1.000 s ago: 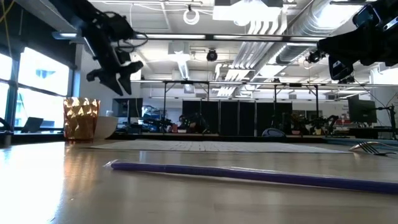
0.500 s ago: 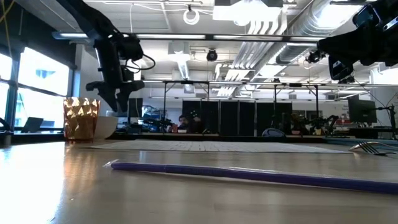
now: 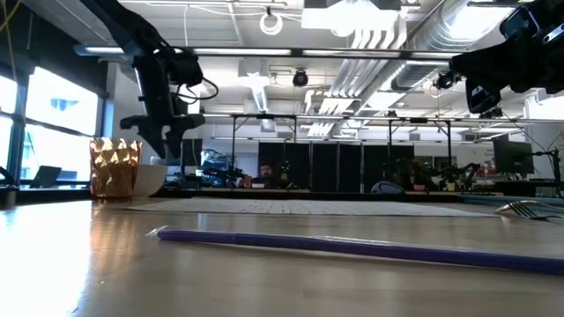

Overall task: Pick & Place Utensil
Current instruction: Put the white bowl on the gray mat

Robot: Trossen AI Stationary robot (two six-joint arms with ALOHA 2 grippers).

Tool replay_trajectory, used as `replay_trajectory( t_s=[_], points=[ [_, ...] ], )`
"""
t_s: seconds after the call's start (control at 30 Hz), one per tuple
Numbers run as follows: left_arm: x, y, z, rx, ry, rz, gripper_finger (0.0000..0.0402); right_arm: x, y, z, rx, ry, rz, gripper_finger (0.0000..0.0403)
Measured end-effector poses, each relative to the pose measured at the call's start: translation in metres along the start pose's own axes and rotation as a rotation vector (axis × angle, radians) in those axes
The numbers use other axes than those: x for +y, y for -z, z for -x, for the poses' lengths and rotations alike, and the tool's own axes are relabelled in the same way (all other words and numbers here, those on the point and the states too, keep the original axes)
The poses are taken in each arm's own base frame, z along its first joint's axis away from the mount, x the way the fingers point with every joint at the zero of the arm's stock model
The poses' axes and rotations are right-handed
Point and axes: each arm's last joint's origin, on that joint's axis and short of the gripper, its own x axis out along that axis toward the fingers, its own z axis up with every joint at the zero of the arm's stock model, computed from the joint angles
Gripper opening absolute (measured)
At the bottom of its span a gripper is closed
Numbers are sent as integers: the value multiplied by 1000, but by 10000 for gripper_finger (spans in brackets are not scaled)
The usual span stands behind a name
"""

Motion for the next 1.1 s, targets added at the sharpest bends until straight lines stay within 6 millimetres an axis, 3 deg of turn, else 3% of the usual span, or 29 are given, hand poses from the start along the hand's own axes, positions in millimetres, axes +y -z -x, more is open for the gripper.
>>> replay_trajectory(
  t_s=[0.2, 0.47, 0.87, 1.1],
  points=[
    [1, 1, -1, -8, -37, 27, 151, 0, 0, 0, 0, 0, 0, 5],
    [3, 21, -16, -6, -68, 8, 151, 0, 0, 0, 0, 0, 0, 5],
    [6, 34, -28, -3, -66, -17, 151, 0, 0, 0, 0, 0, 0, 5],
    [4, 28, -28, -65, -47, -15, 151, 0, 0, 0, 0, 0, 0, 5]
  ],
)
